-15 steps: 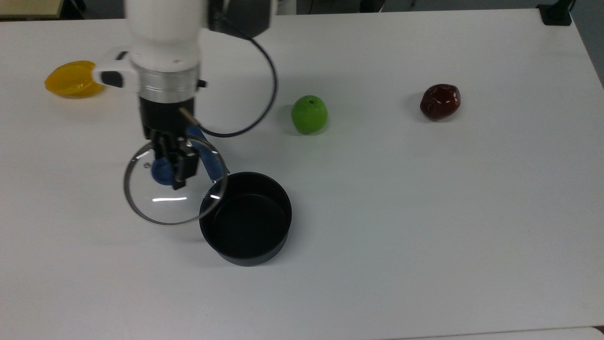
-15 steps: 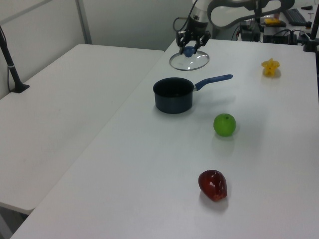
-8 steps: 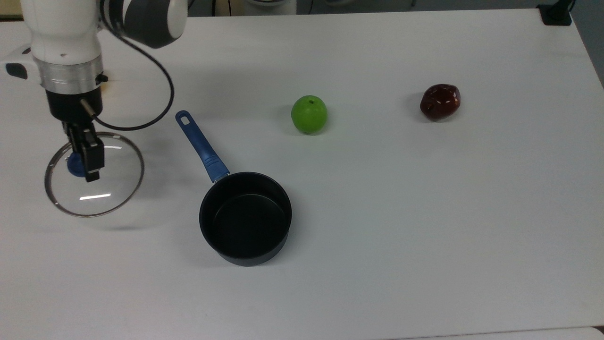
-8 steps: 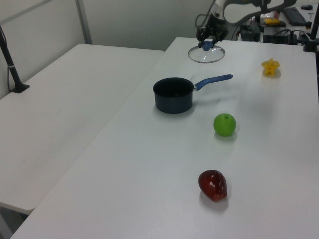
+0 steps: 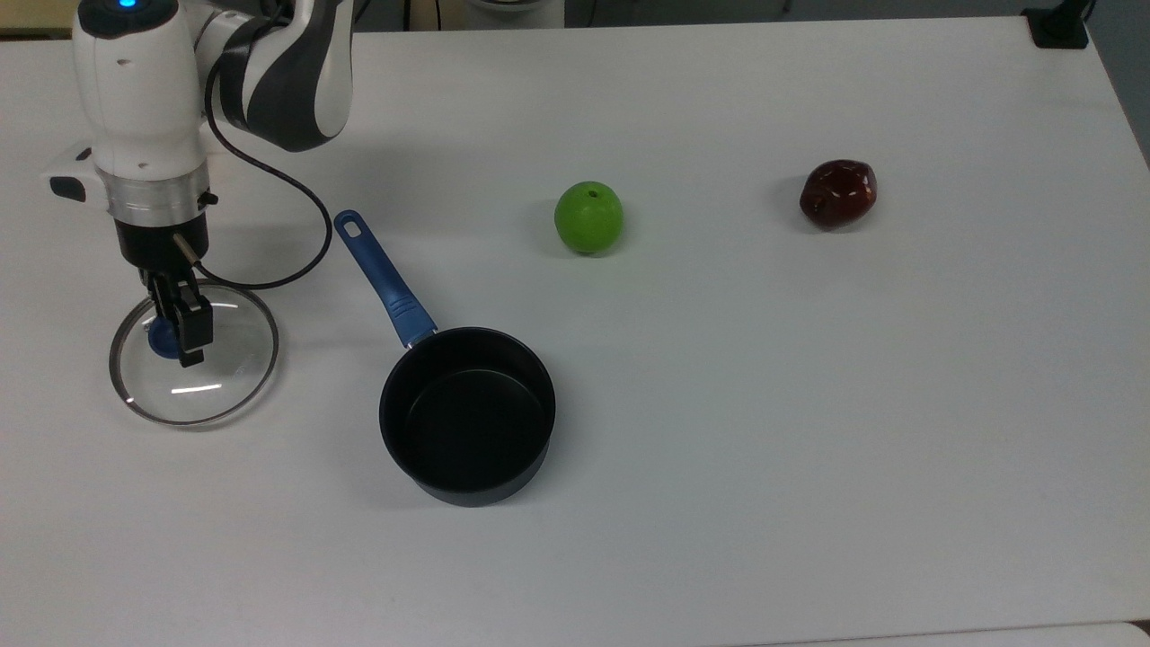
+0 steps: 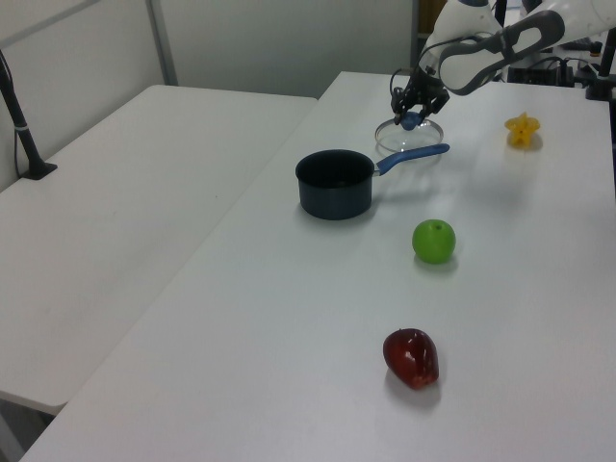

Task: Open lid
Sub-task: 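Lower the glass lid onto the table and open the gripper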

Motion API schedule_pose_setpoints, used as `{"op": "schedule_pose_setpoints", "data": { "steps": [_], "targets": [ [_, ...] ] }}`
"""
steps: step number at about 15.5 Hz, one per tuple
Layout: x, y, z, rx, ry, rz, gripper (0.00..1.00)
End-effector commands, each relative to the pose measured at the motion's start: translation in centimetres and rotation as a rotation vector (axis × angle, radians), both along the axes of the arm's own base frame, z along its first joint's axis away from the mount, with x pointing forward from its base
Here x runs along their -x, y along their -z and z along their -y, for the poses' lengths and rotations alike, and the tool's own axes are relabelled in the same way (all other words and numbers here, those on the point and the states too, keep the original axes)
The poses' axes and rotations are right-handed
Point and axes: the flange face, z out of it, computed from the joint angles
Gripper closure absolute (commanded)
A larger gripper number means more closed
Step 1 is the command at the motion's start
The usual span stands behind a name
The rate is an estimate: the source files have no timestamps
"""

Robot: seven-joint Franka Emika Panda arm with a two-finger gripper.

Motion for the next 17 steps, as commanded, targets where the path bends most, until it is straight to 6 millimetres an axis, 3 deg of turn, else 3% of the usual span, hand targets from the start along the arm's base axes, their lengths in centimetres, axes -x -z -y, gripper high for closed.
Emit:
{"op": "schedule_pose_setpoints", "data": {
  "steps": [1,10,13,16,17],
  "targets": [
    [0.3,-0.5,-0.3,-0.009,-0.015,0.024,0.65],
    [0.3,0.8,-0.6,-0.013,-0.02,0.007,0.61],
    [0.3,1.4,-0.7,-0.013,-0.025,-0.004,0.53],
    [0.3,1.6,-0.8,-0.006,-0.049,-0.013,0.5],
    [0.3,1.6,-0.8,-0.006,-0.049,-0.013,0.43]
  ]
}}
